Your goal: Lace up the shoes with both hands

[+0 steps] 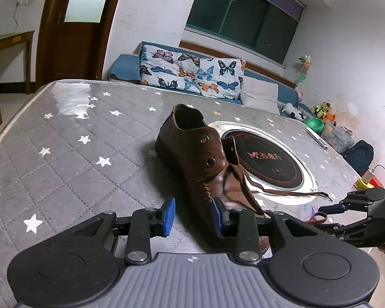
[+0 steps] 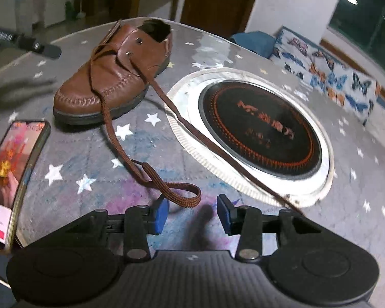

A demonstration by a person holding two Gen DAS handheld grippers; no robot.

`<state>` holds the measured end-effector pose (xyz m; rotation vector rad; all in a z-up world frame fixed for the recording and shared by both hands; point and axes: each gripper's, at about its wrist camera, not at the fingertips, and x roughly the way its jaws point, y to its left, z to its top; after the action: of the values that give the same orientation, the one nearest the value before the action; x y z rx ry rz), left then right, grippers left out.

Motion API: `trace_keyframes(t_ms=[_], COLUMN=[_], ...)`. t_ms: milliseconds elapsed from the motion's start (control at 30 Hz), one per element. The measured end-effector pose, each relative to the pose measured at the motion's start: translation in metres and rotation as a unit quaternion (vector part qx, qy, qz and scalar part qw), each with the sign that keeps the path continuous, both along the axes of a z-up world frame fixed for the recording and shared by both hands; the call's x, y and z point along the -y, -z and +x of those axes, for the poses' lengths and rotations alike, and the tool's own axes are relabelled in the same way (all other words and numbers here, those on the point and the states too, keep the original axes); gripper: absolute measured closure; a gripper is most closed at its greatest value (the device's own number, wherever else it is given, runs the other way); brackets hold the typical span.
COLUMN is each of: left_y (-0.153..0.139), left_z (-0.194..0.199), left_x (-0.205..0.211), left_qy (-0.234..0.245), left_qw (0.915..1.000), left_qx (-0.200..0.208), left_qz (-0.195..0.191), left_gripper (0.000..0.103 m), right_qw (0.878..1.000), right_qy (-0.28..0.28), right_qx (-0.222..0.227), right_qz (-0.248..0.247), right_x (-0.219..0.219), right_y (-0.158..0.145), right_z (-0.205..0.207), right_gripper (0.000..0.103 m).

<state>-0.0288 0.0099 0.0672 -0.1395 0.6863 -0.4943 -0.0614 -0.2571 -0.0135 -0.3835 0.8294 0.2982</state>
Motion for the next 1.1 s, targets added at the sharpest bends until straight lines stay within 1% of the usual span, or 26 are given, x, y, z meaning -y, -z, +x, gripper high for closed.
trace_keyframes(t_ms=[133, 233, 267, 300, 367, 400, 433, 500, 567, 633, 667, 767, 900, 1033, 1100], left_y=[0.001, 0.003, 0.003, 0.004, 0.003, 0.003, 0.003, 0.003, 0.003, 0.004, 0.004, 0.005, 0.003, 0.002, 0.002], left_z=[0.003, 0.004, 0.004, 0.003, 0.003, 0.003, 0.003, 0.004, 0.005, 0.006, 0.006, 0.005, 0.003, 0.002, 0.002], left_x=[-0.001, 0.002, 0.003, 0.004, 0.005, 0.005, 0.004, 0.003, 0.002, 0.003, 0.004, 0.006, 0.008, 0.007, 0.006], left_qy=[-0.003, 0.0, 0.002, 0.004, 0.006, 0.006, 0.005, 0.003, 0.001, 0.0, 0.001, 0.007, 0.012, 0.008, 0.006], left_qw=[1.0, 1.0, 1.0, 1.0, 1.0, 1.0, 1.0, 1.0, 1.0, 1.0, 1.0, 0.9999, 0.9999, 0.9999, 1.0], left_qx=[-0.003, -0.006, -0.007, -0.007, -0.006, -0.006, -0.007, -0.007, -0.008, -0.009, -0.01, -0.011, -0.008, -0.006, -0.006], left_qz=[0.002, 0.001, 0.001, 0.001, 0.003, 0.003, 0.002, 0.002, 0.002, 0.0, 0.0, 0.0, 0.002, -0.001, 0.0], left_gripper=[0.068, 0.068, 0.068, 0.068, 0.067, 0.067, 0.066, 0.066, 0.065, 0.065, 0.065, 0.064, 0.061, 0.056, 0.055], right_qw=[1.0, 0.999, 0.998, 0.998, 0.999, 0.996, 0.991, 0.986, 0.991, 0.998, 0.999, 0.999, 0.997, 0.997, 0.995], right_qy=[-0.021, -0.041, -0.046, -0.044, 0.005, 0.033, 0.068, 0.096, 0.08, 0.042, 0.025, -0.02, -0.06, -0.064, -0.047], right_qx=[0.011, 0.031, 0.036, 0.036, 0.019, 0.008, -0.011, -0.039, -0.037, -0.014, -0.005, 0.004, -0.01, -0.029, -0.039], right_qz=[0.0, -0.007, -0.008, 0.0, 0.051, 0.079, 0.114, 0.134, 0.101, 0.05, 0.04, 0.042, 0.039, 0.04, 0.073], right_x=[-0.002, -0.008, -0.01, -0.01, 0.001, 0.008, 0.02, 0.035, 0.031, 0.018, 0.014, 0.003, -0.011, -0.012, -0.005], right_y=[-0.005, -0.009, -0.01, -0.011, -0.014, -0.015, -0.014, -0.01, -0.009, -0.01, -0.011, -0.015, -0.009, 0.003, 0.006], right_z=[-0.007, -0.013, -0.014, -0.014, -0.006, -0.002, 0.004, 0.007, 0.002, -0.01, -0.014, -0.018, -0.011, 0.003, 0.01], right_gripper=[0.061, 0.062, 0.066, 0.073, 0.08, 0.079, 0.079, 0.078, 0.077, 0.077, 0.077, 0.077, 0.077, 0.077, 0.077])
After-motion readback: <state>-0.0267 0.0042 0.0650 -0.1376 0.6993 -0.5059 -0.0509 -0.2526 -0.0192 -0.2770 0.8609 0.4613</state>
